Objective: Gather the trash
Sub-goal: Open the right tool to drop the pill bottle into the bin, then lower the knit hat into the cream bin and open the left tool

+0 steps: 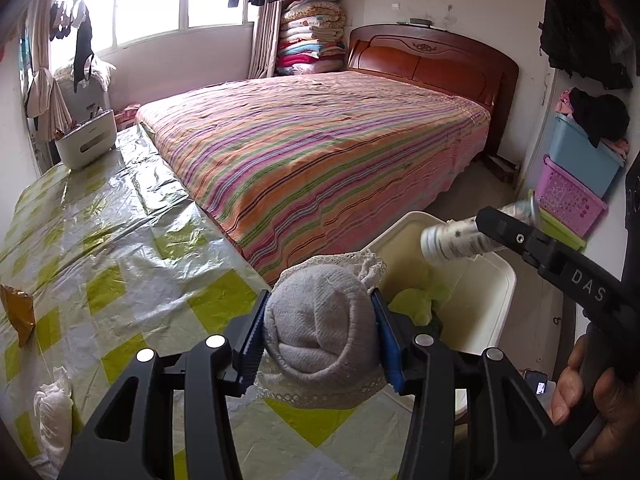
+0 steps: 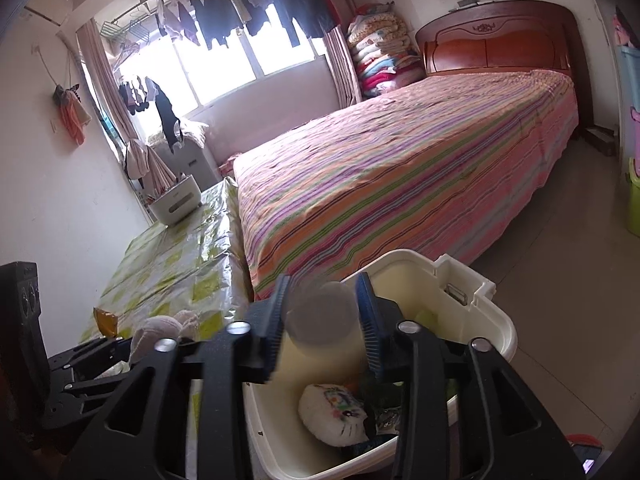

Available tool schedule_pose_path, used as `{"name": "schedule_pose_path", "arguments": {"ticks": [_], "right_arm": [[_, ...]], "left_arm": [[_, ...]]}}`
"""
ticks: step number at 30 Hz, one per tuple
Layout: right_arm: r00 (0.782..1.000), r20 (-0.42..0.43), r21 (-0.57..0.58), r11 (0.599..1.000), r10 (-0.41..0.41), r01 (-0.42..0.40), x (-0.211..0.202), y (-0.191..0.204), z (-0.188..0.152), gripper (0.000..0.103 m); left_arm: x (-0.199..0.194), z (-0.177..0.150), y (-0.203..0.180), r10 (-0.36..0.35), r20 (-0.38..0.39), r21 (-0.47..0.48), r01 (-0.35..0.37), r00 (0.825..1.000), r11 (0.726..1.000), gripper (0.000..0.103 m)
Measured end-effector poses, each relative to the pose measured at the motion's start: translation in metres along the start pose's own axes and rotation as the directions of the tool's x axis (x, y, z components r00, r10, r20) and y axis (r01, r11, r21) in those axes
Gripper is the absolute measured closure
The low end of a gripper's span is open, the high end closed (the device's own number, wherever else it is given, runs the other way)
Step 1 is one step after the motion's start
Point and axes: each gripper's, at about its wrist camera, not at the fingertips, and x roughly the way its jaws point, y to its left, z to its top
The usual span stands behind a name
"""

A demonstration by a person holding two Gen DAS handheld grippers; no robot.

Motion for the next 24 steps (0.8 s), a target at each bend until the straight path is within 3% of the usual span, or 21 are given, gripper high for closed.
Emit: {"name": "schedule_pose_path", "arguments": {"ticks": [2,9,11,16,24], "right_arm": [[1.000,0.015,-0.004,1.000,-0.009,0.009,-0.003,-0.001,0.001,0.049],[0.995,0.096,0.065,0.998,0.013,-0.020,-0.021,-0.011,0.006,0.043],[0.987,0.159,0.104,0.994,0.017,-0.034,-0.034,-0.018,0.009,0.034],[0.948,0.317,0.205,0.976,0.003,-0.072,-0.068,-0.043,0.013,0.031],[0.953,0.301,0.270,0.955,0.033,-0.119,-0.067,-0.046,0.007,0.030]], "left_arm": [[0.000,0.000,0.000,0.001,-0.003,-0.001,-0.001,1.000,1.000,0.056],[0.001,-0.001,0.000,-0.007,-0.012,-0.003,0.007,1.000,1.000,0.056],[0.001,-0.001,-0.001,-0.009,-0.011,-0.001,0.009,1.000,1.000,0.056],[0.005,-0.001,-0.008,-0.030,-0.017,-0.001,0.030,0.999,1.000,0.056],[0.012,0.001,-0.028,-0.070,-0.019,0.039,0.071,0.997,0.997,0.056]]}}
